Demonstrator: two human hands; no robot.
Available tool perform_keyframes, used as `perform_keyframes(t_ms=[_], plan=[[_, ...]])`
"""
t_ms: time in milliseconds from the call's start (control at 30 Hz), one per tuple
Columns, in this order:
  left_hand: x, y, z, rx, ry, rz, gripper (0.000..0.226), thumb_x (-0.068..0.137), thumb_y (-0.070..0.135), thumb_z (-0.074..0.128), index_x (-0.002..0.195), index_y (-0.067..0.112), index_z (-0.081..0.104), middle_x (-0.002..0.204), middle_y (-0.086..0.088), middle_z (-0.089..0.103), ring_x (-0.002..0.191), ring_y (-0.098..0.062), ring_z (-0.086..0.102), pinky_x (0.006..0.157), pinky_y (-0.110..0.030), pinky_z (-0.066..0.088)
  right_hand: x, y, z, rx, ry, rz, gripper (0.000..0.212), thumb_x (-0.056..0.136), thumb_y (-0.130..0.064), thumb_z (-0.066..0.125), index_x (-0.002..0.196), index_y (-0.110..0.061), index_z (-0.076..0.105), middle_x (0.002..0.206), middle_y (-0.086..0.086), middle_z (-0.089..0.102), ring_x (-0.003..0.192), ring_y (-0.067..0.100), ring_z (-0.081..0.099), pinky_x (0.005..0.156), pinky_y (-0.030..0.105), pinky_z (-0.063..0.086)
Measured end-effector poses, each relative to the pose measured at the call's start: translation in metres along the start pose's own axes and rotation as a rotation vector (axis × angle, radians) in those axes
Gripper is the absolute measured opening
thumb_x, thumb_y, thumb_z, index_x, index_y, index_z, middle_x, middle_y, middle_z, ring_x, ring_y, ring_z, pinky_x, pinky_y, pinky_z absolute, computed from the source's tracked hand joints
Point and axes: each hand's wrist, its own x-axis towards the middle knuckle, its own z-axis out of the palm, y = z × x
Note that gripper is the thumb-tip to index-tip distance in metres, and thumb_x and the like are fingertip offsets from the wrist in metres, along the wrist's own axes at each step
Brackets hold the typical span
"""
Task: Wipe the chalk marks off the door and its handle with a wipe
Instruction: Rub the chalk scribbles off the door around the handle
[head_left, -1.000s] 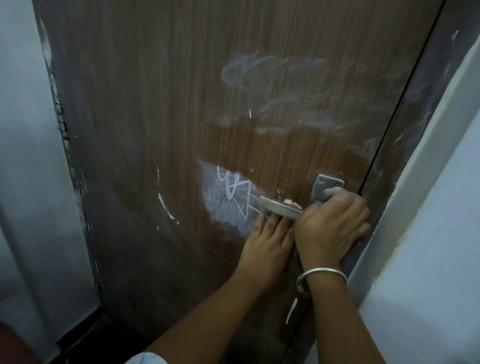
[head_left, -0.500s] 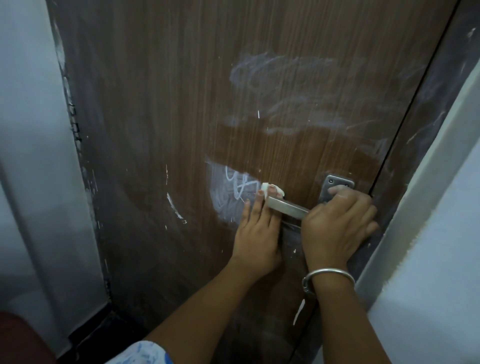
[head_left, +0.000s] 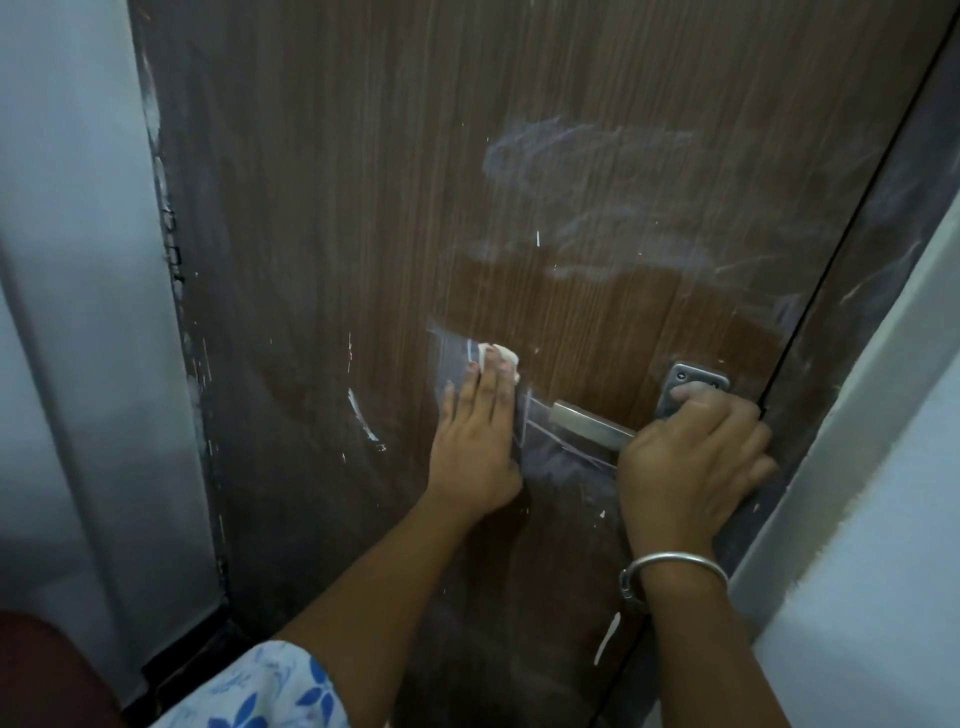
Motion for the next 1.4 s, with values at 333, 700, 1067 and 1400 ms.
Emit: perform_keyframes(t_ms=[333, 700, 1067, 1400], plan=[[-0.001, -0.009, -0.007, 0.048, -0.031, 0.191, 0.095, 0.074, 0.036, 0.042, 0.145, 0.016, -0.017, 0.152, -0.003, -0.025, 0.142, -0.021, -0.020, 0.115, -0.043, -0.010, 0.003, -0.008, 0.005, 0.039, -0.025, -0.181, 0.020, 0.084, -0.001, 0.043, 0.092, -0.009, 0.060, 0.086, 0.018, 0.057, 0.077, 0.037, 0.052, 0.063, 0.042, 0.038], [0.002, -0.016, -0.012, 0.000, -0.074, 0.151, 0.109, 0.072, 0.038, 0.057, 0.143, 0.009, -0.021, 0.148, -0.010, -0.031, 0.138, -0.024, -0.030, 0.115, -0.044, -0.011, -0.001, -0.005, 0.009, 0.065, -0.040, -0.159, 0.022, 0.081, -0.001, 0.046, 0.095, -0.010, 0.060, 0.086, 0.018, 0.059, 0.077, 0.038, 0.052, 0.064, 0.042, 0.035], [0.021, -0.038, -0.024, -0.289, 0.020, -0.209, 0.115, 0.072, 0.031, 0.065, 0.143, 0.013, -0.023, 0.151, -0.007, -0.030, 0.140, -0.021, -0.022, 0.114, -0.042, -0.011, -0.001, -0.005, 0.005, 0.079, -0.089, -0.165, 0.021, 0.083, -0.003, 0.044, 0.094, -0.008, 0.061, 0.084, 0.018, 0.059, 0.077, 0.039, 0.051, 0.065, 0.043, 0.035], [-0.016, -0.039, -0.001, -0.247, -0.130, -0.097, 0.115, 0.070, 0.029, 0.064, 0.143, 0.011, -0.024, 0.149, -0.009, -0.035, 0.138, -0.023, -0.030, 0.117, -0.045, -0.005, -0.002, -0.007, 0.006, 0.069, -0.086, -0.119, 0.020, 0.084, -0.002, 0.045, 0.095, -0.008, 0.061, 0.086, 0.019, 0.061, 0.080, 0.040, 0.050, 0.066, 0.042, 0.033]])
